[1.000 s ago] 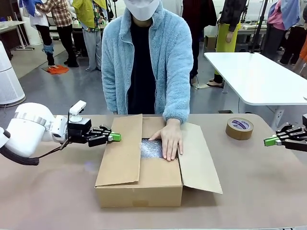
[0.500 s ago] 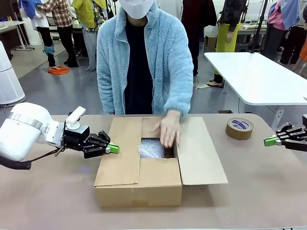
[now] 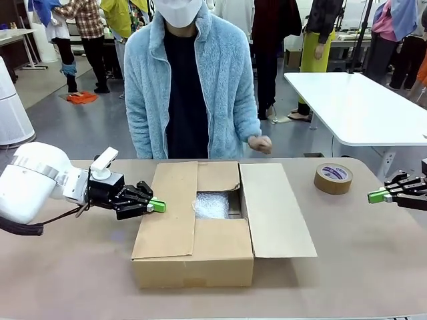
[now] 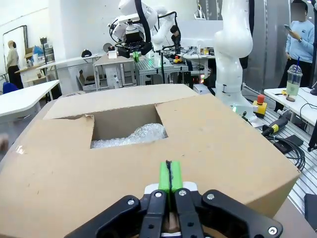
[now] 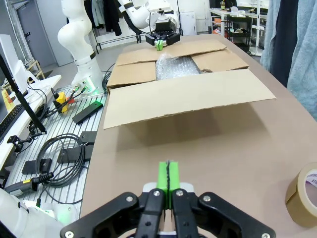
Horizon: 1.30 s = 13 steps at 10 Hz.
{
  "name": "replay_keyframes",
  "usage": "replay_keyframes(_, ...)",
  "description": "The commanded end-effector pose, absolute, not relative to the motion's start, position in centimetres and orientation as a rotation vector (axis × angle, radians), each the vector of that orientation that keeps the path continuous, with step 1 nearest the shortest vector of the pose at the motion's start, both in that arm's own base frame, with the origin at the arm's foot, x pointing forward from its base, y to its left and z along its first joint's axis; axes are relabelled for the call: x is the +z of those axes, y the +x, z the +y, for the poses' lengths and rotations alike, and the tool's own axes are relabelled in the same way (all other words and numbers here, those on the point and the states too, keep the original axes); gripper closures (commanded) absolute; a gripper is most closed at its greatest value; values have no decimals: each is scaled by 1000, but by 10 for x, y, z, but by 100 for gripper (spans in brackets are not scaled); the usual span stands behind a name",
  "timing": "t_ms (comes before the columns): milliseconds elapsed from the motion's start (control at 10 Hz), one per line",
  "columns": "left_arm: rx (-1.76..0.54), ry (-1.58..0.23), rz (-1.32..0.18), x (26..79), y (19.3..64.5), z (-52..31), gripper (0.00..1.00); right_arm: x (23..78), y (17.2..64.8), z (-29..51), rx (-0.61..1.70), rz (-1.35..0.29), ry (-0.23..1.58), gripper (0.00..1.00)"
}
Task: Wrap the clocks to prevent damage.
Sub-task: Push the left (or right) flap of the Package Box to close it.
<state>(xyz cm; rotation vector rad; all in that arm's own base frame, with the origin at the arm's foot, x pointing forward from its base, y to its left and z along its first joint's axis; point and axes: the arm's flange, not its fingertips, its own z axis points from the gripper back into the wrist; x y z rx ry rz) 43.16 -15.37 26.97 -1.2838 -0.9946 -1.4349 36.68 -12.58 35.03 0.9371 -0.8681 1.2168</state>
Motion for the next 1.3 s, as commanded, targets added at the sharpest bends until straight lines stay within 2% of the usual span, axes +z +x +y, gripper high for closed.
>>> replay_keyframes(0,-1431,-1281,-981,268,433,-154,100,351,367,-125,1217,-875,944,99)
replay_keyframes(1000,-1431,-1281,-981,268,433,-154,100,350,367,-126,1217,-868,937,99)
replay_keyframes(1200,-1431,-1281,-981,268,433,-154,100,310,411,-104,1086,-853,946,99)
